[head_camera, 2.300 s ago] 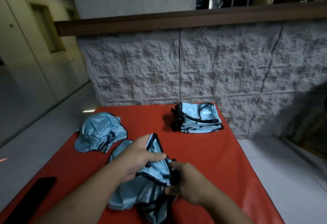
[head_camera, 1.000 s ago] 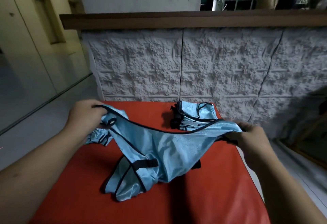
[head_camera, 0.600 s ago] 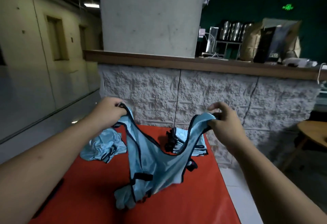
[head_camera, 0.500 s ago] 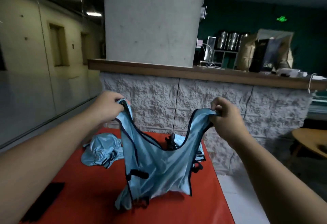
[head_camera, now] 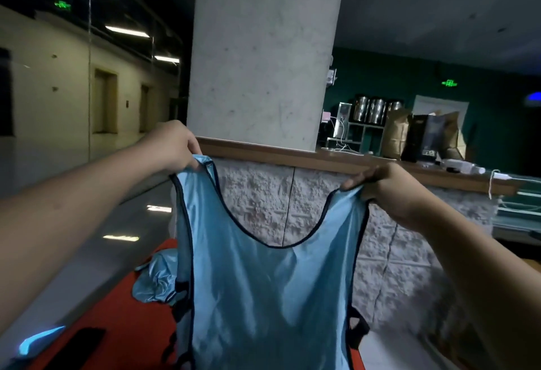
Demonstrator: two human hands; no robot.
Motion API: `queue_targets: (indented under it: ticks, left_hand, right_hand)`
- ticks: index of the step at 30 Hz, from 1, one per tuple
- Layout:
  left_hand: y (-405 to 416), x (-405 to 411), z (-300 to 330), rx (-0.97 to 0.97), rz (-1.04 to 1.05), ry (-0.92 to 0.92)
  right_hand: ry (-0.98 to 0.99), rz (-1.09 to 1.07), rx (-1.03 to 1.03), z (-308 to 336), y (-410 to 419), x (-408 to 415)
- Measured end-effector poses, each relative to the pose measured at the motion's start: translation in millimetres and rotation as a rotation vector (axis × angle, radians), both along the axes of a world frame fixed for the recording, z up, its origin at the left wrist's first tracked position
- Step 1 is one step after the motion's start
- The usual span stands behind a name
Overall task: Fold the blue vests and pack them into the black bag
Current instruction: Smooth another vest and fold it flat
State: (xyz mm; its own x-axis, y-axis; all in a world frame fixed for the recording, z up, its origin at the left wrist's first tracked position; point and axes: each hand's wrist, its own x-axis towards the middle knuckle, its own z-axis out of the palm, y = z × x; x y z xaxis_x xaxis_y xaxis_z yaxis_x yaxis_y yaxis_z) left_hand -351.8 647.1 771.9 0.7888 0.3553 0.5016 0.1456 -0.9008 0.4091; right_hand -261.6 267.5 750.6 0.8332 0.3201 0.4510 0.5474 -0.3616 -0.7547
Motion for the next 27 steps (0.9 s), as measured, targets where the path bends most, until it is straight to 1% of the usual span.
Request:
queue_targets:
  ticks: [3,5,8,10,13,16,19,22,25,27]
  left_hand:
    - [15,18,-12,-0.107,0.016,0.024]
    - [28,43,-33,-0.158,0.022,0.054]
    - [47,89,-70,-0.129,-0.009,0.087]
    - [60,124,-100,-0.032,-0.039,0.106]
    - [80,183,-150,0.067,-0.063,0.162]
    - [104,241,-202,0.091,-0.088,0.219]
    - [121,295,-259,0.122,-0.093,0.261]
    - [131,341,-313,0.124,-0.050,0.299]
    - [144,375,-356,0.082,-0.018,0.271]
    - [154,393,-383,0.045,-0.012,0.285]
  right_hand:
    - [0.085,0.005,0.046,-22,2,33]
    - [0.124,-0.012,0.012,-45,10,62]
    - [0.188,0.003,-0.002,-73,28,103]
    - [0.246,0.025,-0.022,-93,46,131]
    - [0.184,-0.049,-0.141,-133,79,183]
    - [0.086,-0.147,-0.287,-186,116,239]
    - [0.031,-0.212,-0.420,-243,150,300]
    - [0.088,-0.230,-0.463,-297,176,352]
    - [0.121,-0.211,-0.499,-331,195,382]
    - [0.127,-0.219,-0.505,-353,206,399]
